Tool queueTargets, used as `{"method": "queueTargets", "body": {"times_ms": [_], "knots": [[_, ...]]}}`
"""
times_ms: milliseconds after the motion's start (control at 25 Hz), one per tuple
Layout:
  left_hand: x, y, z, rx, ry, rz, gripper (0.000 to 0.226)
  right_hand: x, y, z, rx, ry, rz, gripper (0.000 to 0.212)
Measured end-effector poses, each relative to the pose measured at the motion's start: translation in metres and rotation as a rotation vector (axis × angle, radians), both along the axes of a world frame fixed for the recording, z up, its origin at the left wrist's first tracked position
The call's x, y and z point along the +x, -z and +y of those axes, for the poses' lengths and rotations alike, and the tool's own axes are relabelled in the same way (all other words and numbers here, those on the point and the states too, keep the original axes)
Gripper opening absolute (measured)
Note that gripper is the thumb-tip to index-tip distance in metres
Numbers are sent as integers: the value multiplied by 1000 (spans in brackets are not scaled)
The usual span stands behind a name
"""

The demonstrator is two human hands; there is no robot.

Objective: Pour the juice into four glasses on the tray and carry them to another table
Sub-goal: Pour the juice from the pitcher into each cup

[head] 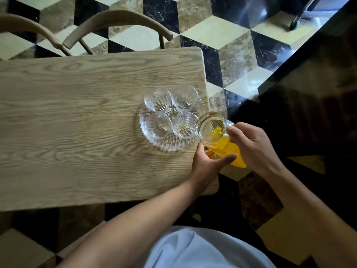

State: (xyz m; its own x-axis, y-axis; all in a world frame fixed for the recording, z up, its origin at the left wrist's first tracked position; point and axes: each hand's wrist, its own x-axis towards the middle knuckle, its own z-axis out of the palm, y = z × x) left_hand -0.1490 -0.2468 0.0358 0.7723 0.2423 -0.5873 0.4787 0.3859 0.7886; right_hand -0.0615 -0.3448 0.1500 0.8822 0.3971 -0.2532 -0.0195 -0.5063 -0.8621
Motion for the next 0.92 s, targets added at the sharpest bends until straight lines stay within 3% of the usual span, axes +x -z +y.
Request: {"method": "queueTargets", "body": {"times_ms": [280,480,920], "knots": [[10,5,-12,-118,-91,65,68,20,12,8,-145,-114,-50,41],[14,6,-19,-201,-134,65,51,26,10,18,-269,-168,-107,40],[17,15,-26,-298,-173,74,42,35,9,34,-436,-273,-193,46]]}}
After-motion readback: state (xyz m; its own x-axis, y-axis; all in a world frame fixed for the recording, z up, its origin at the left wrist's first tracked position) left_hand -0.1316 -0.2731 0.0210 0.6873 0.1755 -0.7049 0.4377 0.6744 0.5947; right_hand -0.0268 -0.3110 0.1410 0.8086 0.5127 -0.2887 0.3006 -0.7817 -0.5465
